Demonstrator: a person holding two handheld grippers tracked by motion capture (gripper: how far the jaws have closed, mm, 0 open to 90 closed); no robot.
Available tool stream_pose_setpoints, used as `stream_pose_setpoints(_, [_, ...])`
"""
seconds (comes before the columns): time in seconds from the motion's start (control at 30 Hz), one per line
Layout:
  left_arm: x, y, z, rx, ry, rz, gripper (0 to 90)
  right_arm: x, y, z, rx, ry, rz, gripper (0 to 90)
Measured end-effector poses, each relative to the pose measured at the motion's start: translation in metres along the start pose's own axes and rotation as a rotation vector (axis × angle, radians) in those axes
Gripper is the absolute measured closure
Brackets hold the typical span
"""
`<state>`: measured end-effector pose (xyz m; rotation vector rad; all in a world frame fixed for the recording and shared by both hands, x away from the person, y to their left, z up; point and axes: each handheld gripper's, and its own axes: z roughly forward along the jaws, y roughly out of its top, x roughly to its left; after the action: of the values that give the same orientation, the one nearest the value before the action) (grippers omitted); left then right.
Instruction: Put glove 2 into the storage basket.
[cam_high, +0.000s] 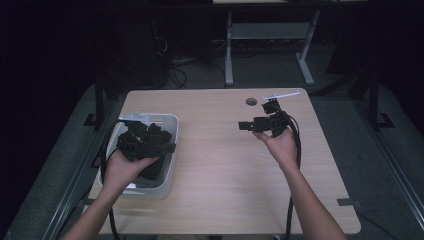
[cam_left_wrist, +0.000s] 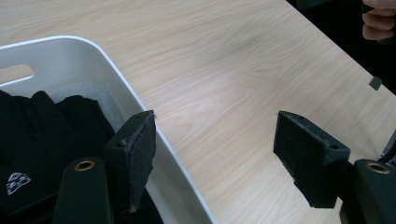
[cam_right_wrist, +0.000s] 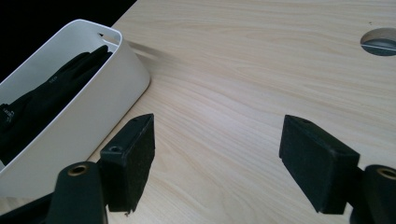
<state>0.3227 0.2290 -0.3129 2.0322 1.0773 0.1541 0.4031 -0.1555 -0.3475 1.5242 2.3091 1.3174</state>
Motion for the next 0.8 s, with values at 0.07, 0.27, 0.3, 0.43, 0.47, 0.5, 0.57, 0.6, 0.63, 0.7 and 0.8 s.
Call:
stream_pose_setpoints(0.07, [-0.002,0.0,0.001,0.0,-0.001,-0.003,29.6,-0.003,-0.002,-0.002,0.004,-0.004,-0.004,26.4])
stream_pose_setpoints(0.27, [-0.006,0.003,0.005,-0.001,-0.005,0.005,29.5,-0.01,-0.008,-0.008,-0.004,-0.009,0.011,26.4])
stream_pose_setpoints(0.3, [-0.007,0.003,0.005,-0.002,-0.006,0.005,29.3,-0.011,-0.009,-0.008,-0.003,-0.01,0.011,26.4])
stream_pose_setpoints(0.43, [-0.009,0.004,0.008,0.002,-0.011,0.009,29.1,-0.015,-0.013,-0.011,0.001,-0.01,0.018,26.4])
stream_pose_setpoints(0.47, [-0.01,0.004,0.008,0.007,-0.012,0.015,29.1,-0.017,-0.014,-0.013,-0.006,-0.007,0.023,26.4])
stream_pose_setpoints(0.5, [-0.01,0.005,0.009,0.008,-0.014,0.016,29.1,-0.018,-0.015,-0.014,-0.011,-0.006,0.024,26.4])
stream_pose_setpoints(0.57, [-0.012,0.005,0.011,0.008,-0.018,0.012,29.0,-0.02,-0.016,-0.016,-0.006,-0.01,0.027,26.4])
stream_pose_setpoints(0.6, [-0.013,0.005,0.012,0.013,-0.02,0.019,28.9,-0.02,-0.017,-0.016,-0.009,-0.011,0.032,26.4])
stream_pose_setpoints(0.63, [-0.014,0.005,0.013,0.012,-0.021,0.02,28.8,-0.021,-0.018,-0.018,-0.01,-0.009,0.033,26.4])
stream_pose_setpoints(0.7, [-0.016,0.005,0.015,0.011,-0.025,0.019,28.8,-0.023,-0.021,-0.02,-0.009,-0.011,0.032,26.4])
stream_pose_setpoints(0.8, [-0.019,0.006,0.017,0.01,-0.029,0.019,28.8,-0.026,-0.024,-0.022,-0.011,-0.011,0.042,26.4])
